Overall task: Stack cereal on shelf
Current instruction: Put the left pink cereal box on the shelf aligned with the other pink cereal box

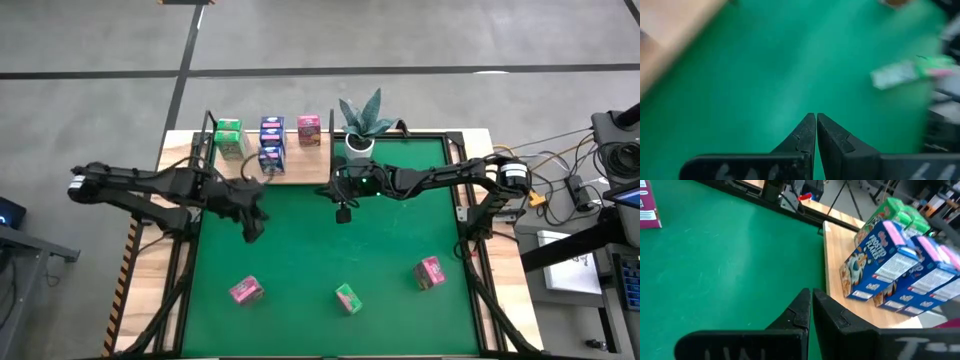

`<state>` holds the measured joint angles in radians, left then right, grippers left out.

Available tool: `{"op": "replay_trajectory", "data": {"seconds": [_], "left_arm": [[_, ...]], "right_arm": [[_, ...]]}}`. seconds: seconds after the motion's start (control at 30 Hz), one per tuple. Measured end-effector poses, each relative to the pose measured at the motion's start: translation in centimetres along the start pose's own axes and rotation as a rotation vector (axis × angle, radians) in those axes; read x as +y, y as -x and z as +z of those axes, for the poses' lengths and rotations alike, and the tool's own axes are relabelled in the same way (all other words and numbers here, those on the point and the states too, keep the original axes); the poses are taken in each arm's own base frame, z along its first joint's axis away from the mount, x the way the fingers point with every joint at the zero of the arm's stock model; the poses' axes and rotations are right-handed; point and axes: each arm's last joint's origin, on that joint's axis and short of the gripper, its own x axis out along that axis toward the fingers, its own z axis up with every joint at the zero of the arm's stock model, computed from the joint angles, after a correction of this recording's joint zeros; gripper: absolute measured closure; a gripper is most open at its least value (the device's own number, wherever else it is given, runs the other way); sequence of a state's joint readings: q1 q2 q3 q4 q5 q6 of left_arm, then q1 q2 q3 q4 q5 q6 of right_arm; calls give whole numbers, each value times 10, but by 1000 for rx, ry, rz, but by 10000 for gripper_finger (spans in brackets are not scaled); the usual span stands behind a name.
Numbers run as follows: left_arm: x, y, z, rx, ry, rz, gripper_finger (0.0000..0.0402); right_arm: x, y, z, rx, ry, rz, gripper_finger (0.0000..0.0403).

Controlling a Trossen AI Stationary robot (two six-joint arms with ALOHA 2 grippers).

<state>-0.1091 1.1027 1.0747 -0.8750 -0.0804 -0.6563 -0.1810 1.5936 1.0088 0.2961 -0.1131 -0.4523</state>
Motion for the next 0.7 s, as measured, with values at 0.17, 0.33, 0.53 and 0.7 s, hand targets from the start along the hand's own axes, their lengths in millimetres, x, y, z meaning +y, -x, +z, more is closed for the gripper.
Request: {"op": "replay_trajectory", "data": {"seconds": [0.17,0.33,0.53,0.7], "left_arm": [[-43,-1,0,156,96,-143,402],[-77,-2,-4,269,149,-132,402],[-97,-4,-13,392,250,7,393],[-113,-10,-29,441,306,52,345]], "right_arm": [[-1,0,2,-30,45,1,394],[-1,0,6,-88,68,41,394],[-2,4,10,-97,57,37,394],[0,6,13,-119,43,66,394]]}}
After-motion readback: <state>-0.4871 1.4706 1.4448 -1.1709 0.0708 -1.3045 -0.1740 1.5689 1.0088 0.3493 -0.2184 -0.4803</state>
